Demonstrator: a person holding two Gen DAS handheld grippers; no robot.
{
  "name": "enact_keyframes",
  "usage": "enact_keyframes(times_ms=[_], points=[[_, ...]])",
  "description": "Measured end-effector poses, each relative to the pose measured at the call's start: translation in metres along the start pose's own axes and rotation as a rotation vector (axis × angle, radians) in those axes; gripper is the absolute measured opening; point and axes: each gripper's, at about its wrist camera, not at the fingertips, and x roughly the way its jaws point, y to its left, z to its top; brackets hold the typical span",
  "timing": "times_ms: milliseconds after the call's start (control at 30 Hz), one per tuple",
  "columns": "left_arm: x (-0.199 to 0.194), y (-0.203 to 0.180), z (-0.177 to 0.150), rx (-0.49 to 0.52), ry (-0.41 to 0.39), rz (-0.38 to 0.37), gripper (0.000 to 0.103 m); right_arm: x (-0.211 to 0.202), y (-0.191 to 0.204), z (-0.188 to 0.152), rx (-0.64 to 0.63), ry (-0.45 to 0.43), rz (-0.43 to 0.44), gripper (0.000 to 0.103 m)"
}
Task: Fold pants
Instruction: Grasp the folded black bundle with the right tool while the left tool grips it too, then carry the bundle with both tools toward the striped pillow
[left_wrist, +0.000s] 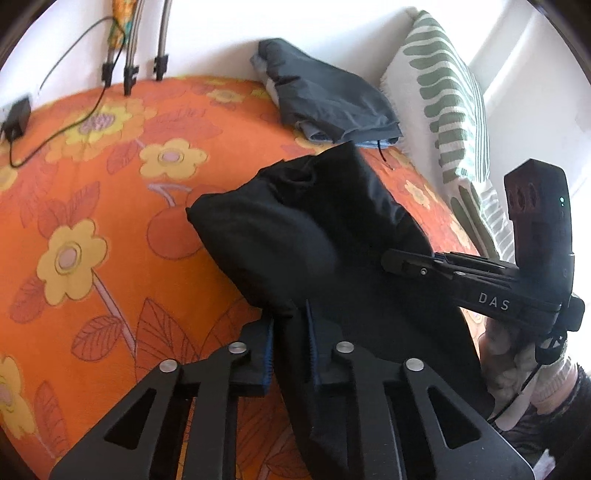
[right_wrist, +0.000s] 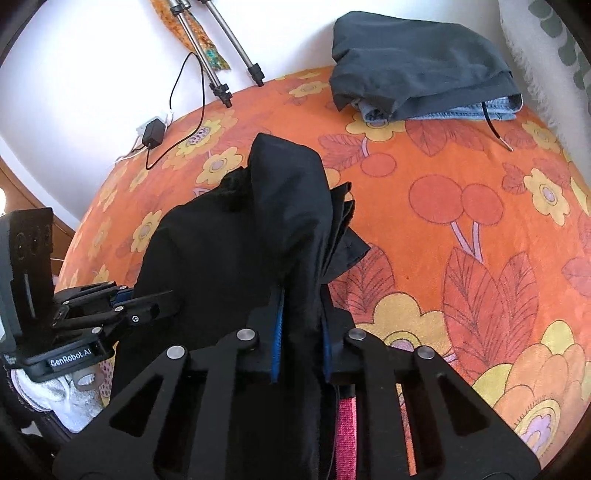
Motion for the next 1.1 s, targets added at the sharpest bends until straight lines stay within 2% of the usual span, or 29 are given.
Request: enact_keyframes(times_ms=[200, 733, 1100], points=[[-0.011, -0.007, 0.003, 0.024, -0.033, -0.005, 0.007, -0.008, 0.009, 0.000, -0.019, -0.023, -0.007, 0.013], [-0.043, -0.024, 0.016, 0.103, -0.150, 0.018, 0.007, -0.039, 0.040, 0.011, -0.090, -0.135, -0.033, 0.012], [-0.064, -0.033, 0.035, 0.125, -0.227, 0.001, 0.007, -0.065, 0.050, 0.027, -0.098, -0.226, -0.034, 0.012]])
